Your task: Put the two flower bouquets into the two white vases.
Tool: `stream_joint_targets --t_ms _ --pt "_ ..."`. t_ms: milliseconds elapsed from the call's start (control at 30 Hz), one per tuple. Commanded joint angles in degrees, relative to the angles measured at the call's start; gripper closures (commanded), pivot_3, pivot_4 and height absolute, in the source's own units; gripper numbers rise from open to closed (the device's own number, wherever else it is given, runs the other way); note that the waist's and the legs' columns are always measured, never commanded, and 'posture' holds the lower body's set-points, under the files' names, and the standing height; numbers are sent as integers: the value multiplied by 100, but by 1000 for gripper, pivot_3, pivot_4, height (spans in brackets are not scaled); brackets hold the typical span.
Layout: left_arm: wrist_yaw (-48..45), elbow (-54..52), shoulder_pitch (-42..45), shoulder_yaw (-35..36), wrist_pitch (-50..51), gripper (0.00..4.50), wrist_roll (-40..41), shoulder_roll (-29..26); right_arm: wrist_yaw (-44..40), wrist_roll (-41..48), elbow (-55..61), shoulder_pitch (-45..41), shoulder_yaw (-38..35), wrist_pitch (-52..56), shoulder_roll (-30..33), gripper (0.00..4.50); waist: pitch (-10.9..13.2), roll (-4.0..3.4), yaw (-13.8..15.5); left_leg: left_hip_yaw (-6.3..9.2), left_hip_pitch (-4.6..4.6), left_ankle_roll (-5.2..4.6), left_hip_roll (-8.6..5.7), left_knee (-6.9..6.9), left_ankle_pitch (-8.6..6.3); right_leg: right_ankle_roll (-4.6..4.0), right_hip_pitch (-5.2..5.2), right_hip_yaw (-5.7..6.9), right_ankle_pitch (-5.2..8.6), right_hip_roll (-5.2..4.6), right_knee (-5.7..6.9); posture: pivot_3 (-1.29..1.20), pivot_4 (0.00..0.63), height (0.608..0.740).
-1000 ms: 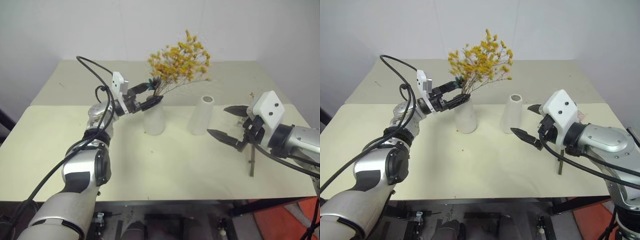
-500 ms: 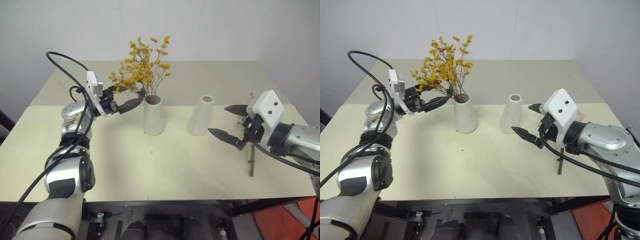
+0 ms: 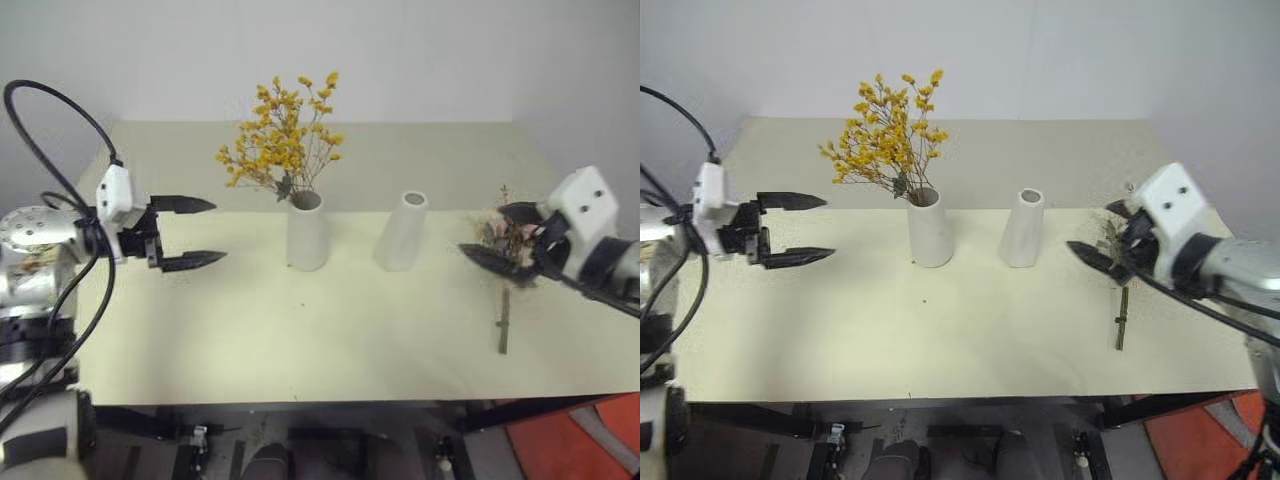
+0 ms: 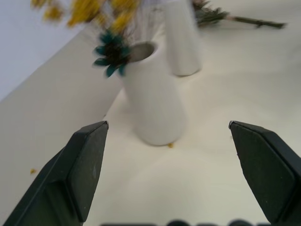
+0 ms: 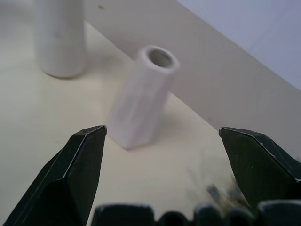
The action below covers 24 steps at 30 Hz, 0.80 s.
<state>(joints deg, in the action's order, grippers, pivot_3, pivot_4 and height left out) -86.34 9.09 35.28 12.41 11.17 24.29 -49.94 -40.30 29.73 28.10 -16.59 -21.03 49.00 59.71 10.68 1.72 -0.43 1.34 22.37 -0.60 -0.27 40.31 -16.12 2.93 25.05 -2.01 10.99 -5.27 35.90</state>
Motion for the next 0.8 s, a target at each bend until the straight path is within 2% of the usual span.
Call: stream_joint_targets --t_ms 33,167,267,467,633,800 --pt "216 -1531 -249 -91 738 14 679 -69 -250 19 -146 388 -508 360 356 0 -1 2 54 -2 -4 0 4 2 0 0 -7 0 0 0 -5 0 150 740" --pt "1310 -2197 175 -734 1284 14 725 768 -261 -56 -807 420 -210 927 723 0 -4 -1 70 -7 -57 -1 -5 11 -1 1 -64 -3 1 1 -25 0 150 740" --pt "1588 -2213 551 -1146 1365 14 577 1164 -171 -85 -1383 21 204 1246 739 0 -4 0 24 -11 -89 -1 2 10 -1 2 -94 -6 3 12 -36 0 150 740" --pt "1798 -1639 1256 -1909 1166 14 -77 1493 -4 -392 -2764 -1235 1259 1644 440 0 -4 -1 -188 -29 -103 0 10 -5 -1 -5 -88 -39 0 29 -33 0 150 740" --pt "2421 -1218 1742 -2015 1288 14 -503 1828 90 -843 -3940 -2152 1929 1571 1 0 -4 -2 -205 -30 -100 -1 8 -5 -1 -4 -83 -41 0 28 -34 0 150 740" --pt "2710 -1482 1767 -1991 1735 14 -474 1857 7 -1139 -4758 -2750 2318 1499 -307 0 -2 -3 -192 -28 -88 -1 5 -6 -1 -4 -67 -39 0 22 -30 0 150 740"
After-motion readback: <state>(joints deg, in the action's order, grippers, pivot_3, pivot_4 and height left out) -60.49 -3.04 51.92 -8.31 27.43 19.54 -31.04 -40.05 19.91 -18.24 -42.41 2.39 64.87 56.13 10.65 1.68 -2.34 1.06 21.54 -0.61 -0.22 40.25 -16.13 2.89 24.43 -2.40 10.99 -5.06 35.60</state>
